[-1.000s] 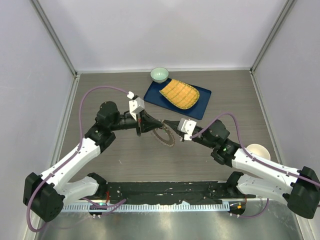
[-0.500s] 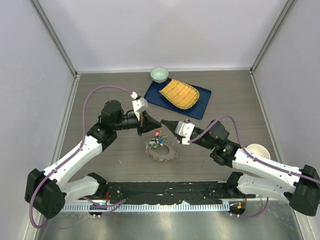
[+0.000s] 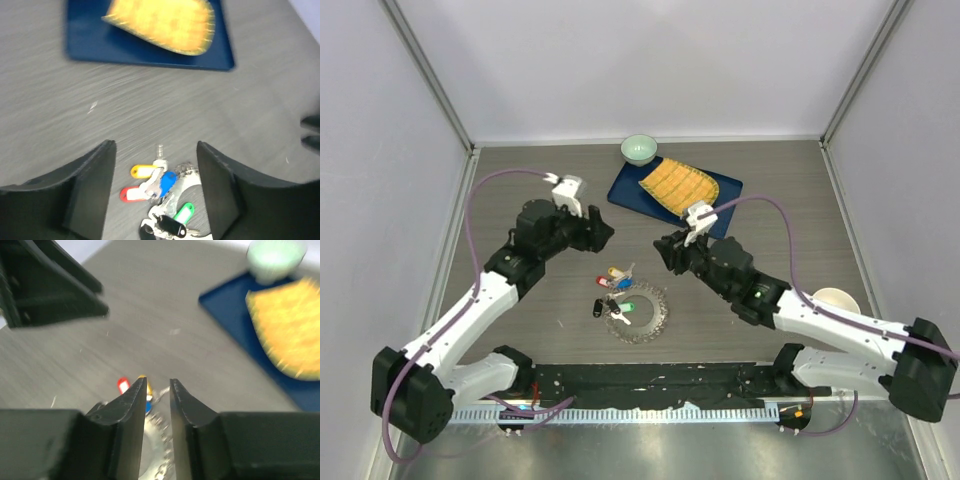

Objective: Remove the keys from the keyring

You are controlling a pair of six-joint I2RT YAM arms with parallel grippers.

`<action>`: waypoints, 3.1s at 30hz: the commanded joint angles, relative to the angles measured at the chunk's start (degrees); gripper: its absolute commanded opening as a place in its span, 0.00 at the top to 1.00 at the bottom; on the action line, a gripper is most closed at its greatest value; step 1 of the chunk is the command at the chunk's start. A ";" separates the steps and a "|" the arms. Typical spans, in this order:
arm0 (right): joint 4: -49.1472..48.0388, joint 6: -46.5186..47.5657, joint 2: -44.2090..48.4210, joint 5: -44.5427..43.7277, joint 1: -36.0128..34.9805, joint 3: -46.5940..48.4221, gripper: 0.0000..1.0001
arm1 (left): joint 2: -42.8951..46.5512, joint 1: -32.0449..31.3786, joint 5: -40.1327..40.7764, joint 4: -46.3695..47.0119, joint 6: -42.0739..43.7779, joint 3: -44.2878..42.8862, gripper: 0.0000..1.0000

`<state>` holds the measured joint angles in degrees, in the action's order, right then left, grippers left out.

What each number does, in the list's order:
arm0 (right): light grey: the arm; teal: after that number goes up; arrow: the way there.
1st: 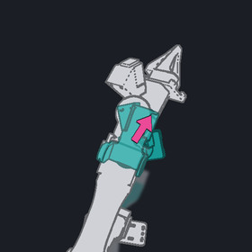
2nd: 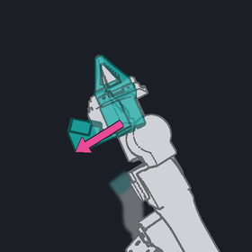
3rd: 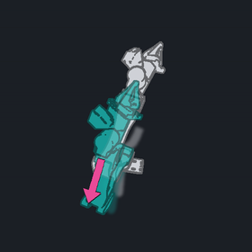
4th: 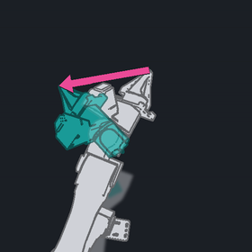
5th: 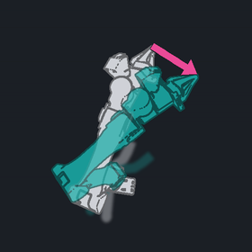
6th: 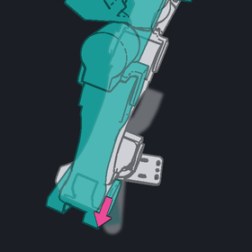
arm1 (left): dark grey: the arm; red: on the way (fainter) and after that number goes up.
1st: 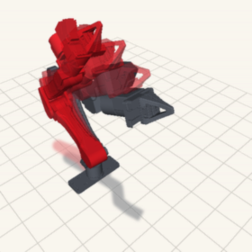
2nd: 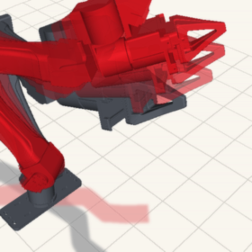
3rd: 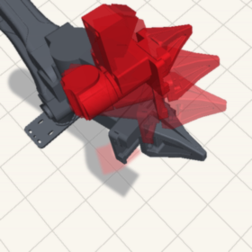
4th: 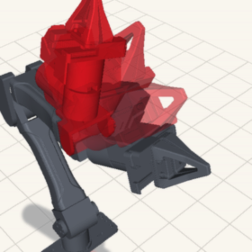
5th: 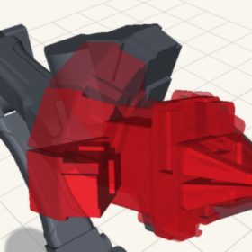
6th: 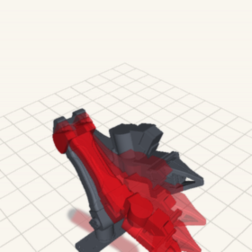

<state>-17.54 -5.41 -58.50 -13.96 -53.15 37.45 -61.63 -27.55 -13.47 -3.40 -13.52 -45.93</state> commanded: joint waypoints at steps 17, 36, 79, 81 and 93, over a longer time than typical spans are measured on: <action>15.33 -24.74 -37.99 2.44 -12.33 20.02 0.47 | 18.82 9.45 53.37 -27.45 -22.69 6.73 0.00; 29.32 -19.83 -48.30 -11.44 -16.38 29.70 0.99 | 20.05 8.92 55.85 -28.42 -23.49 6.47 0.00; 48.65 15.52 -6.19 38.29 -1.52 42.00 0.99 | 8.81 -2.86 -45.32 0.94 34.34 -6.54 0.09; 48.30 15.43 -5.93 40.31 -1.52 41.83 0.99 | 8.02 -3.21 -46.37 0.68 34.70 -6.71 0.16; 40.93 10.78 -1.88 39.89 -1.52 37.08 0.99 | 6.78 -3.83 -55.95 -2.93 33.82 -5.22 0.99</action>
<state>32.12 9.19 -63.20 23.75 -54.00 75.92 -54.70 -31.55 -65.49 -6.37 20.34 -50.35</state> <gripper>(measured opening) 0.030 0.166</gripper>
